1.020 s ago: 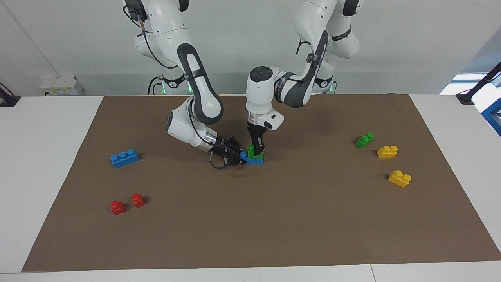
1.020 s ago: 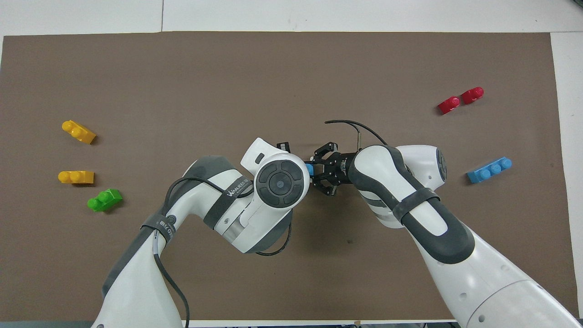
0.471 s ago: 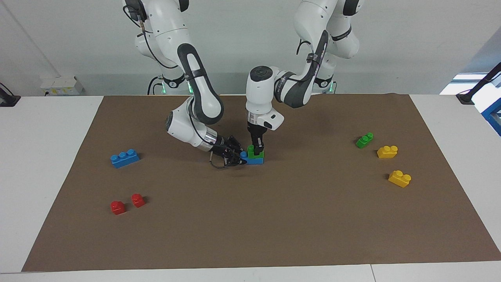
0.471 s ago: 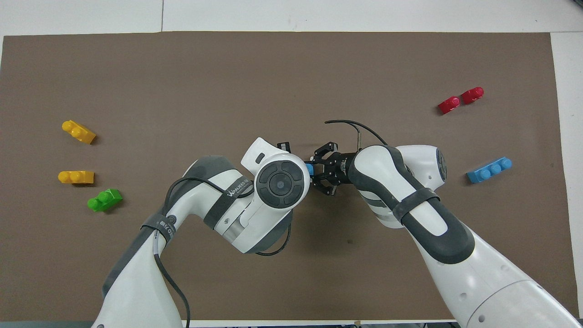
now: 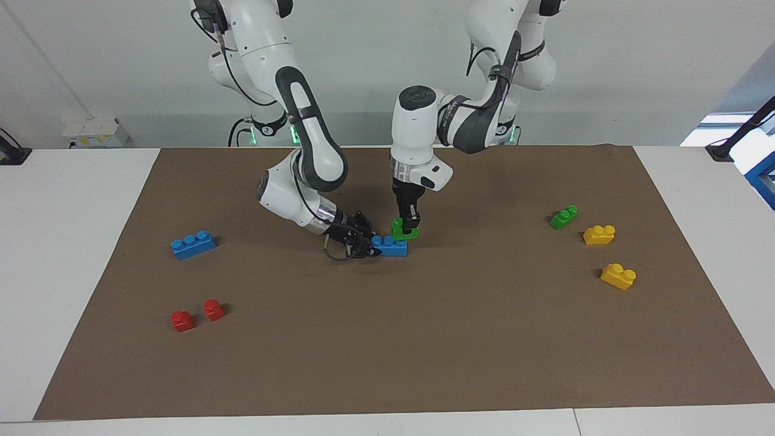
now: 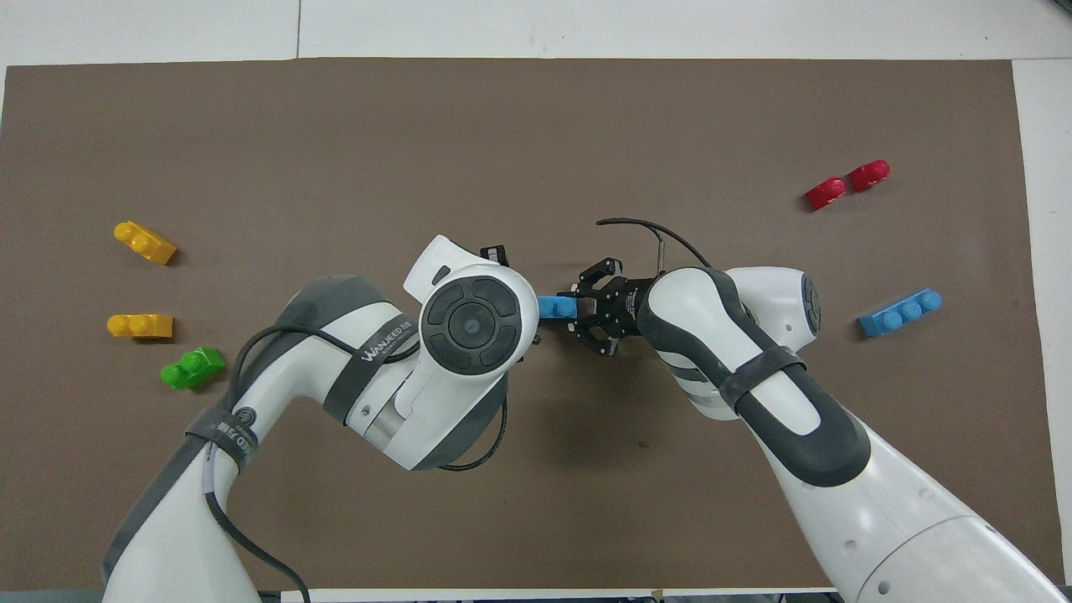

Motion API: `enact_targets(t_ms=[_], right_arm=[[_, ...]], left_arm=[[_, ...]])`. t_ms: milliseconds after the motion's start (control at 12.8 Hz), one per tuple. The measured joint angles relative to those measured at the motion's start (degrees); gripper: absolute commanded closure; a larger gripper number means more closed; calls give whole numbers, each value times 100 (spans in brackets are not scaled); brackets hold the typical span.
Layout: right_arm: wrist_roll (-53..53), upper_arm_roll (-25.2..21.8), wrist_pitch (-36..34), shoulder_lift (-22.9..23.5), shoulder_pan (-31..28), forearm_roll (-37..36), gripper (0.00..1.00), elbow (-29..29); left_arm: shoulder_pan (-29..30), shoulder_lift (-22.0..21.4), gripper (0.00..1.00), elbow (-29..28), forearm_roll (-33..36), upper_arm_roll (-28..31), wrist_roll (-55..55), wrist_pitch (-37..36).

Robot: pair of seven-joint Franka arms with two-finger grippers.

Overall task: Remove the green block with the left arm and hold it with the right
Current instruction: 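Pull the green brick away from the blue brick with both grippers, then carry the green brick with the left gripper while the right gripper carries the blue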

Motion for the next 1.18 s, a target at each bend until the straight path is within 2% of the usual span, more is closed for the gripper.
enact_targets(t_ms=[235, 392, 863, 1176], right_arm=[[8, -31, -75, 0, -108, 1, 100, 2], [-3, -56, -534, -19, -520, -221, 100, 28], [-38, -105, -2239, -325, -2218, -2038, 100, 385], [-551, -111, -2548, -327, -3026, -2767, 100, 465]], left_arm=[[186, -302, 100, 0, 0, -2, 619, -615], [408, -415, 100, -8, 0, 3, 1250, -977], [1386, -454, 100, -303, -6, 8, 3455, -1097], [2231, -527, 100, -526, -196, 11, 5289, -967]])
